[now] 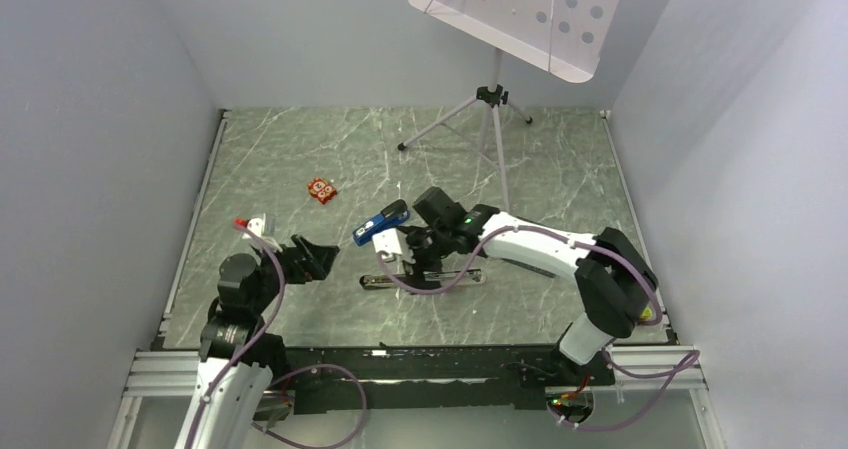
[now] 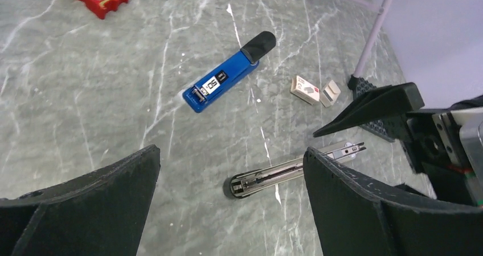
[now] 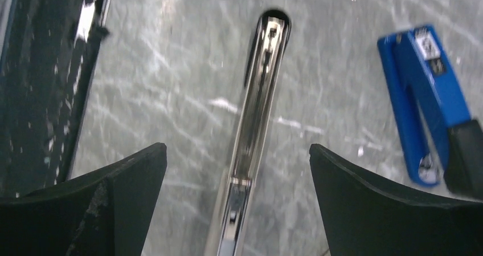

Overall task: Load the staples into the stapler
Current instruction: Close the stapler at the center of the board.

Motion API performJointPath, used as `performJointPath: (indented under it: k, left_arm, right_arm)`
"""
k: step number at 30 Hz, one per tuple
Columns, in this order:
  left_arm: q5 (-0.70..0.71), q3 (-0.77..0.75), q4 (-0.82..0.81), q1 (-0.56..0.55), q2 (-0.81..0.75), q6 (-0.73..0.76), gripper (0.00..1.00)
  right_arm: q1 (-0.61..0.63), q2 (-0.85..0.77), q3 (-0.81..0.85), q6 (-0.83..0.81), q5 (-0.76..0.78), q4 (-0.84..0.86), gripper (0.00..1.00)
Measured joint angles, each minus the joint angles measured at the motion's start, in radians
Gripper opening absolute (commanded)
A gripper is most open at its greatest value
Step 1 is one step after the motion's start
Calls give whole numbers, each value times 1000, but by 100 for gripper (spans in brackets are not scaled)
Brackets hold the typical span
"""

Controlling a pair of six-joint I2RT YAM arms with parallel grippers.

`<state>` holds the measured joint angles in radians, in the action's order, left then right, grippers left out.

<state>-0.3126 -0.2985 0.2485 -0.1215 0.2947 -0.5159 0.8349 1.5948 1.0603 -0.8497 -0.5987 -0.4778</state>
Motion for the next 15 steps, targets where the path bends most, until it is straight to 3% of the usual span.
performJointPath:
  k: [4,12,15]
  left_arm:
    - [45,7,92,0,-105,-74,100]
    - [34,7,179,0,-12,-205,99]
    - [20,6,206,-2,66,-243,99]
  right_arm:
    - [53,39,38,85,43,58,99]
    - [-190,-247,-222,51,86,-1,98]
    - [-218,-325,-291,11,92,-10,96]
